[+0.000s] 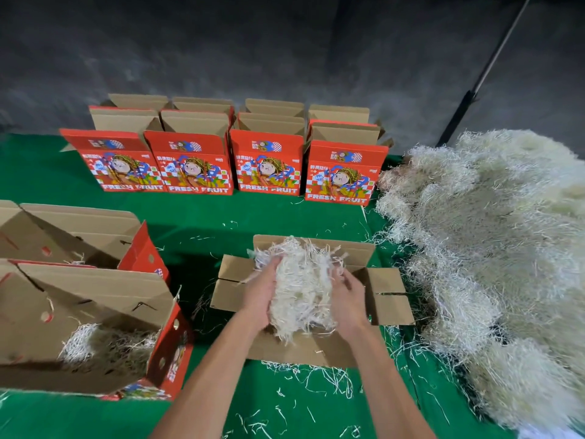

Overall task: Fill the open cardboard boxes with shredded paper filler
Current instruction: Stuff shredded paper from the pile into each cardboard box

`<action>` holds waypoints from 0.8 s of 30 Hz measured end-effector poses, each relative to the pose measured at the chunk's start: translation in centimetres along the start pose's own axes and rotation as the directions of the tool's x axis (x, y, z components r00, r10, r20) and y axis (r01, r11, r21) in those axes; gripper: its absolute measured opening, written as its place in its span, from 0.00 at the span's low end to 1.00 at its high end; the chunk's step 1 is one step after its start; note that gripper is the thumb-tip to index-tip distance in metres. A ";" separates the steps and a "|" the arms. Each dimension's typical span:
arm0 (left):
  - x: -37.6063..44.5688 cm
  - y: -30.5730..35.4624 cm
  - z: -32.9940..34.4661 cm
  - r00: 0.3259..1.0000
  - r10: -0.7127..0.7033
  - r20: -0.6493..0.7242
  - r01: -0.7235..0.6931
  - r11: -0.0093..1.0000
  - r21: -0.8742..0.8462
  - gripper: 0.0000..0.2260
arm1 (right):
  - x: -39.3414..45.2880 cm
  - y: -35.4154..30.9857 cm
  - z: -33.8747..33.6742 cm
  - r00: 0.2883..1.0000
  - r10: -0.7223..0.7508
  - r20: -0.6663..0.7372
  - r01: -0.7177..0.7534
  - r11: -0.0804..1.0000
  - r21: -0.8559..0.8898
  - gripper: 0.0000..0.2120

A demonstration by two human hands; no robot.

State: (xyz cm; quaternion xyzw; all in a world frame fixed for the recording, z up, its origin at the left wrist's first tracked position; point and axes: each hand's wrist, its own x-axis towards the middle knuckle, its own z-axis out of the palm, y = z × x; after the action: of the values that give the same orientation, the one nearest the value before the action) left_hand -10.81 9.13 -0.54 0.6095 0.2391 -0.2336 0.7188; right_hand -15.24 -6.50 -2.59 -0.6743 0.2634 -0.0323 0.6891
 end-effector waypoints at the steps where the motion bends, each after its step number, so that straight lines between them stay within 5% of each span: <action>1: 0.4 0.3 -1.2 0.995 0.034 -0.090 -0.033 0.999 0.013 0.37 | 0.0 -0.7 -1.1 0.999 -0.010 -0.046 0.012 0.999 0.040 0.08; 3: 1.3 0.5 -3.4 0.979 0.076 -0.190 -0.088 0.995 -0.055 0.41 | 0.3 -1.7 -3.7 0.980 -0.049 -0.192 0.072 0.991 0.112 0.10; 5: 1.2 0.4 -4.1 0.984 0.100 -0.147 -0.117 0.987 -0.108 0.35 | 0.6 -1.8 -5.3 0.975 -0.032 -0.220 0.075 0.979 0.191 0.19; 8: 0.1 0.1 -1.6 0.993 0.084 0.089 -0.081 0.996 -0.038 0.29 | 0.4 -1.5 -3.4 1.000 0.008 0.029 -0.016 0.961 0.276 0.20; 11: -0.8 -1.3 1.5 0.975 0.065 0.210 -0.104 0.979 0.176 0.54 | -0.3 -0.9 0.1 0.995 -0.044 0.089 0.040 0.998 0.042 0.14; 14: -1.8 -1.0 1.4 0.977 0.040 0.211 -0.111 0.935 0.336 0.63 | -0.1 -0.5 -0.2 0.985 -0.155 0.072 0.156 0.988 -0.010 0.10; 17: -1.0 0.4 -1.2 0.989 0.143 0.024 -0.144 0.950 0.276 0.57 | 1.2 -1.4 -3.1 0.981 -0.124 -0.150 0.137 0.987 0.081 0.08; 19: 0.0 1.1 -2.7 0.990 0.128 0.059 -0.133 0.987 0.085 0.44 | 1.7 -1.8 -4.1 0.958 -0.136 -0.252 0.171 0.977 0.125 0.08; 22: 0.3 0.3 -2.0 0.960 0.110 0.257 -0.124 0.991 0.039 0.28 | 0.6 -1.5 -2.0 0.990 -0.134 -0.046 0.136 0.989 0.049 0.19; 24: 0.3 -0.9 -0.3 0.945 0.057 0.324 -0.077 0.996 0.051 0.37 | 0.0 -0.6 0.3 0.989 -0.055 0.138 0.063 0.997 -0.049 0.24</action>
State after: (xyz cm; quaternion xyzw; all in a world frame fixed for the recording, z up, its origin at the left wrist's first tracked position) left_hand -11.17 9.23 -1.41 0.5934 0.0904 -0.3127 0.7362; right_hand -14.96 -6.22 -2.08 -0.7005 0.1962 0.0006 0.6861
